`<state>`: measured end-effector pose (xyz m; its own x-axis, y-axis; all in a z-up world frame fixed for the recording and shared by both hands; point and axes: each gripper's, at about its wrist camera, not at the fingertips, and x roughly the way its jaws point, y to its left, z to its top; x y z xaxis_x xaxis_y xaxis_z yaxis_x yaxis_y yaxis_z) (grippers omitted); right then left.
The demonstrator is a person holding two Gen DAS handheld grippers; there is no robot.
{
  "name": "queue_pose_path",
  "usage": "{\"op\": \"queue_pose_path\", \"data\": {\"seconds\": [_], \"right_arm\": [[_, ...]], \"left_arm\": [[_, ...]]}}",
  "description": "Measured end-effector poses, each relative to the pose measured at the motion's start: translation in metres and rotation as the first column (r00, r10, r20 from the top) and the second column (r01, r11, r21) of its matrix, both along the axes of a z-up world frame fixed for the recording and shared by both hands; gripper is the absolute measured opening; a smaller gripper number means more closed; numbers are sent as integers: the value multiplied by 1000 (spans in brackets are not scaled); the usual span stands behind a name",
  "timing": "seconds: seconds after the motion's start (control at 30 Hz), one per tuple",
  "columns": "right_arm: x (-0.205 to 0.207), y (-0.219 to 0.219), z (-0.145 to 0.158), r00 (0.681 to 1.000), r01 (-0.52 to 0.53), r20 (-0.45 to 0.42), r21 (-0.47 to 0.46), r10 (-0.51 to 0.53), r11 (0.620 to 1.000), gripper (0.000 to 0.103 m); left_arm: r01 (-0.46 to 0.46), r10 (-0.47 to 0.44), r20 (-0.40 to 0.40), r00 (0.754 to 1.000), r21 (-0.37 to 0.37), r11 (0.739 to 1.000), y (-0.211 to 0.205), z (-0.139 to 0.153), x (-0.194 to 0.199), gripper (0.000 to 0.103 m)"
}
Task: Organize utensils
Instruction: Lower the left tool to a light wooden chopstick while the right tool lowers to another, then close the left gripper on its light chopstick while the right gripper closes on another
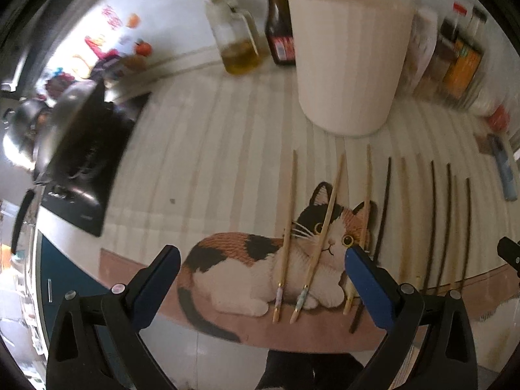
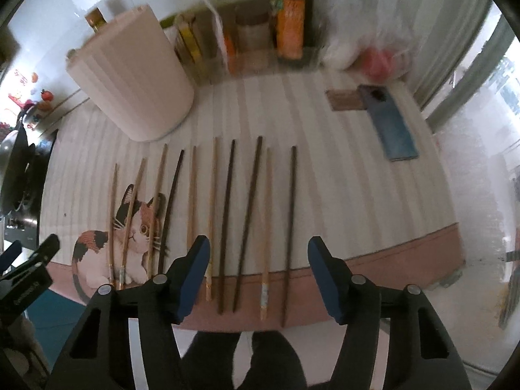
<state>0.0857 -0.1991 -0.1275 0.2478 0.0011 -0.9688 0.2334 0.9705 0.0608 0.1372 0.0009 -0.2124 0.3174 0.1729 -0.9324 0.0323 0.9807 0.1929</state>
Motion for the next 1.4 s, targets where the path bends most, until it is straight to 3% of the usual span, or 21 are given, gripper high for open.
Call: {"op": "queue_pose_path", "data": {"seconds": [0.2, 0.33, 0.5, 0.6, 0.67, 0.8, 1.13, 1.27, 1.3, 1.4], "right_arm": [[30, 11, -44, 996, 41, -86, 38, -37, 998, 61], [53, 20, -70, 990, 59, -131, 84, -48, 995, 55], [77, 35, -94, 985, 62, -167, 110, -43, 992, 50], [85, 39, -102, 981, 80, -183, 112, -59, 990, 50], [89, 40, -105, 981, 86, -183, 115, -64, 990, 47], [92, 38, -106, 981, 102, -180, 123, -78, 987, 42], [104, 38, -120, 980, 84, -191, 101, -63, 991, 33], [109, 47, -129, 979, 50, -202, 54, -39, 997, 31], [109, 50, -130, 978, 41, -205, 38, -32, 998, 28], [106, 55, -132, 978, 30, -210, 48, -19, 998, 7]], "left_arm": [[57, -64, -121, 991, -62, 996, -1, -49, 37, 102], [96, -114, -192, 975, -103, 990, -3, -75, 55, 78], [124, -150, -224, 963, -126, 984, -4, -95, 72, 75], [137, -165, -232, 959, -131, 982, -5, -100, 76, 57], [134, -166, -240, 956, -141, 981, -5, -103, 76, 30], [116, -153, -233, 960, -166, 979, 0, -102, 77, 8], [52, -96, -251, 963, -176, 983, 50, -85, 82, 6], [15, -85, -278, 957, -246, 969, 79, -74, 84, 8], [9, -87, -289, 954, -261, 965, 83, -72, 84, 8], [-5, -88, -304, 949, -294, 956, 102, -68, 78, 11]]}}
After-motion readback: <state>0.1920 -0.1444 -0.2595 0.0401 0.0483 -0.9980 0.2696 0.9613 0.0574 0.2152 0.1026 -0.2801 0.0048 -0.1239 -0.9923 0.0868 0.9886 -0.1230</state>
